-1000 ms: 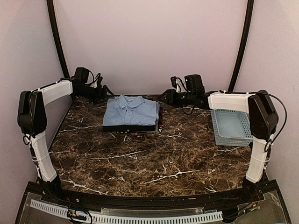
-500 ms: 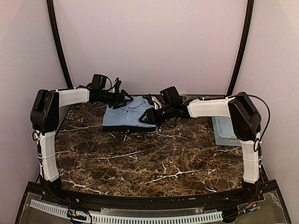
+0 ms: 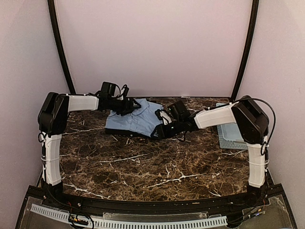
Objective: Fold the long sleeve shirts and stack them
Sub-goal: Smooth out the square-folded shirt.
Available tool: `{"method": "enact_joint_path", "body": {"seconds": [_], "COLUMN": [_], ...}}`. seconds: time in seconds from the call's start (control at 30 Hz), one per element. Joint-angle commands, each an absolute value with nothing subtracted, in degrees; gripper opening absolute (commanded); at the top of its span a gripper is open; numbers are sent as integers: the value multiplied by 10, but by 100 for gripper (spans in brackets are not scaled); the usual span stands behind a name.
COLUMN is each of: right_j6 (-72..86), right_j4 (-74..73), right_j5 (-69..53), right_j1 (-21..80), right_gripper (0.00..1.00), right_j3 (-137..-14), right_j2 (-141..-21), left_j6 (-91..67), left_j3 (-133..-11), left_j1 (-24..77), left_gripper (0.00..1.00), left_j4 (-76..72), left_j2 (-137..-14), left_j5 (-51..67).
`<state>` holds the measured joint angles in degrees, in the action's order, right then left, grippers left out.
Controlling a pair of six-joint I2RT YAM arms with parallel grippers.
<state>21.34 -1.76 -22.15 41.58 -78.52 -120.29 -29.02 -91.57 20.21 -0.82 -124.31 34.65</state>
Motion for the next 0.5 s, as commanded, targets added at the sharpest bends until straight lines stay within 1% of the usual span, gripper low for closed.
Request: {"method": "enact_joint_path", "body": {"seconds": [0.0,0.17,0.27,0.33,0.37,0.47], "right_j6": [197,193,191,186,182,167], "right_j4": [-17,-23,-39,-64,-77,-113], "right_j5": [-201,-191,-185,-168,-153,-90], "right_j1": [417,411,393,373,362,326], "right_gripper": [46,51,57,61,64,77], "right_j3": [-744,-712,-691,-680,-674,-654], "right_j2": [-1142,-1074,-1026,-991,-968,-897], "left_j6": [-284,-270,-249,-226,-217,-182], "left_j3": [-905,-893,-886,-875,-862,-804], "left_j1": [205,206,206,206,206,206], "left_gripper": [70,71,73,74,77,84], "left_j4": [-34,-36,-16,10,19,47], "left_j2": [-1217,-1163,-1107,-1064,-1048,-958], "left_j5": [350,346,322,283,242,141]}}
